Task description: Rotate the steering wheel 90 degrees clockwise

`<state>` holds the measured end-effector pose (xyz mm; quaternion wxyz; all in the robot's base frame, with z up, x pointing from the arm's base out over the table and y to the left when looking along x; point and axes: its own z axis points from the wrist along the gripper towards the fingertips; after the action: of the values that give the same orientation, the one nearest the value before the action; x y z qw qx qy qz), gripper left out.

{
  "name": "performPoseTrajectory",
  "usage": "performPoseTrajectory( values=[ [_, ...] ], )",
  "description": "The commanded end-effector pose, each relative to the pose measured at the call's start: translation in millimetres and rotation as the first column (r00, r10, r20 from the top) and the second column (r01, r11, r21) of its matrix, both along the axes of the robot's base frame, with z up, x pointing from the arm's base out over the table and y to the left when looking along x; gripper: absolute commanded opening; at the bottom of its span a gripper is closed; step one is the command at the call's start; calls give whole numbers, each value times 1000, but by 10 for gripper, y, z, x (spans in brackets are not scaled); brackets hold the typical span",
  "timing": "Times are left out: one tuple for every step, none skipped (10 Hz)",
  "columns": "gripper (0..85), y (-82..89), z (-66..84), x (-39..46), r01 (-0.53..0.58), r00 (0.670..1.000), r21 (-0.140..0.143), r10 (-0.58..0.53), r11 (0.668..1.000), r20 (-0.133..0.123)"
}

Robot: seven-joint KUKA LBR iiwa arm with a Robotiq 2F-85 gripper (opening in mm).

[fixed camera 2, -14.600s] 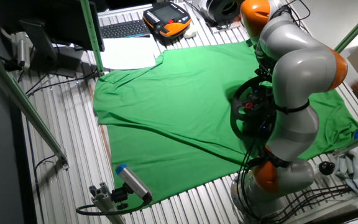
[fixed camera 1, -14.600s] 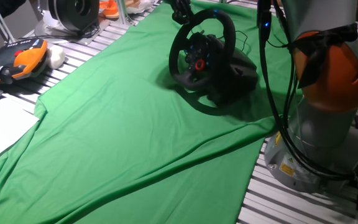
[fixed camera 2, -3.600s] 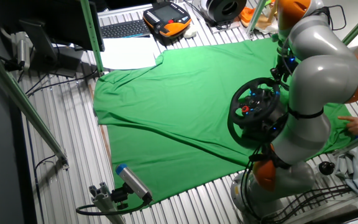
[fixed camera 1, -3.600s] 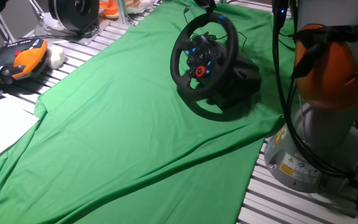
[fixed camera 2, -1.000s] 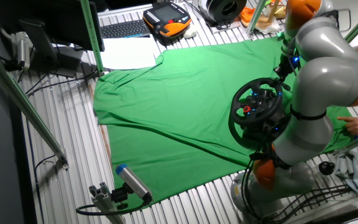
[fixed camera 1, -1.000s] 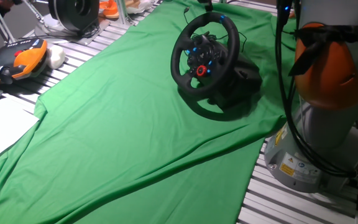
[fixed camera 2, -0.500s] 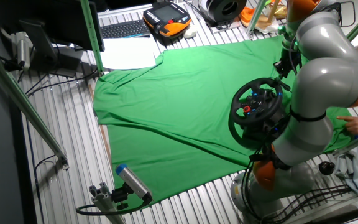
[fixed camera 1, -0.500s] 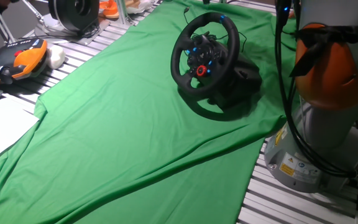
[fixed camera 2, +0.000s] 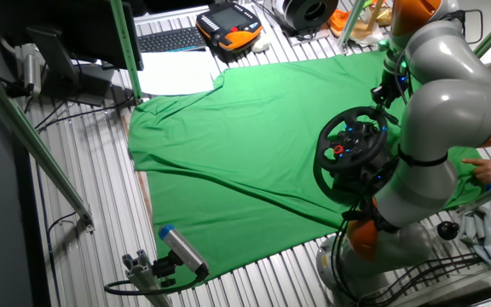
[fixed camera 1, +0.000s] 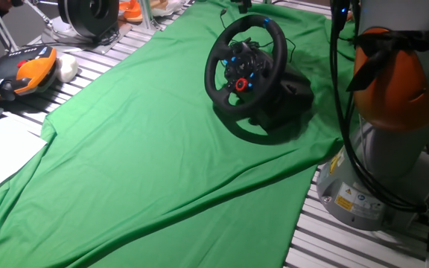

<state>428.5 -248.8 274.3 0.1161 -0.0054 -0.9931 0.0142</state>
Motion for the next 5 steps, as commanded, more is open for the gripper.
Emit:
performPoseTrajectory(
  values=[
    [340, 5, -10, 5, 5, 1000, 8, -5, 1000, 2],
    [340, 22, -17, 10, 11, 1000, 11, -11, 1000, 3],
    [340, 43, -29, 17, 18, 1000, 14, -19, 1000, 14],
    [340, 54, -51, 26, 21, 999, 15, -22, 1000, 23],
    [340, 53, -78, 34, 23, 999, 21, -23, 1000, 32]
  ],
)
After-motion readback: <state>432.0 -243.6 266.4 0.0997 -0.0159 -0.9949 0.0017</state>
